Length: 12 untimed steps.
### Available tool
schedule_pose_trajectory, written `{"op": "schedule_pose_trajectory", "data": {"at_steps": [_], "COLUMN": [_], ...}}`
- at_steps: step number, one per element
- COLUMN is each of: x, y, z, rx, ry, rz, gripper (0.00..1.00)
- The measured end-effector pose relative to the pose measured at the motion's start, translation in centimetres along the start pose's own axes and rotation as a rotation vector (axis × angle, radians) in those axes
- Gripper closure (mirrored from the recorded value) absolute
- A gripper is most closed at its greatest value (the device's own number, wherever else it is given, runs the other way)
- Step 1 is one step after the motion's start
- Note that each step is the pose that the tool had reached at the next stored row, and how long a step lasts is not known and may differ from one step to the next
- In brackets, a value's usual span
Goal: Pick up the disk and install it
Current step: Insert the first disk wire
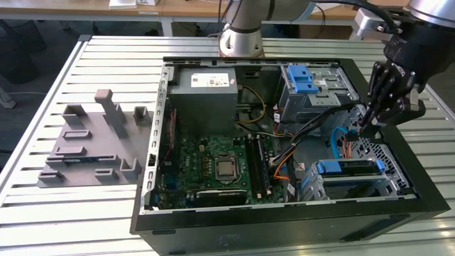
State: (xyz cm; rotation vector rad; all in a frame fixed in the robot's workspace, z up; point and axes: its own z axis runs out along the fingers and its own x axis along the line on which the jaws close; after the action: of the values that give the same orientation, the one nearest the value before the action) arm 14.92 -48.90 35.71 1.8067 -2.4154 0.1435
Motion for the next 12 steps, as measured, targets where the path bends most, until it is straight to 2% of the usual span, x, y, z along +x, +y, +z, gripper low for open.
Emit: {"op": "schedule_pose_trajectory", "data": {"at_steps": [2, 4, 9, 12], "x": [-0.04, -0.08, -0.17, -0.46], "y": [-0.10, -0.17, -0.27, -0.19], "z": [0.08, 0.20, 0.53, 0.49], "rx": [0.0005, -0.0004, -0.0055, -0.0041], "ry": [0.0103, 0.0166, 0.0192, 0.0249], "rz": [0.000, 0.000, -0.001, 0.001], "gripper": [0.76, 0.76, 0.76, 0.76]}}
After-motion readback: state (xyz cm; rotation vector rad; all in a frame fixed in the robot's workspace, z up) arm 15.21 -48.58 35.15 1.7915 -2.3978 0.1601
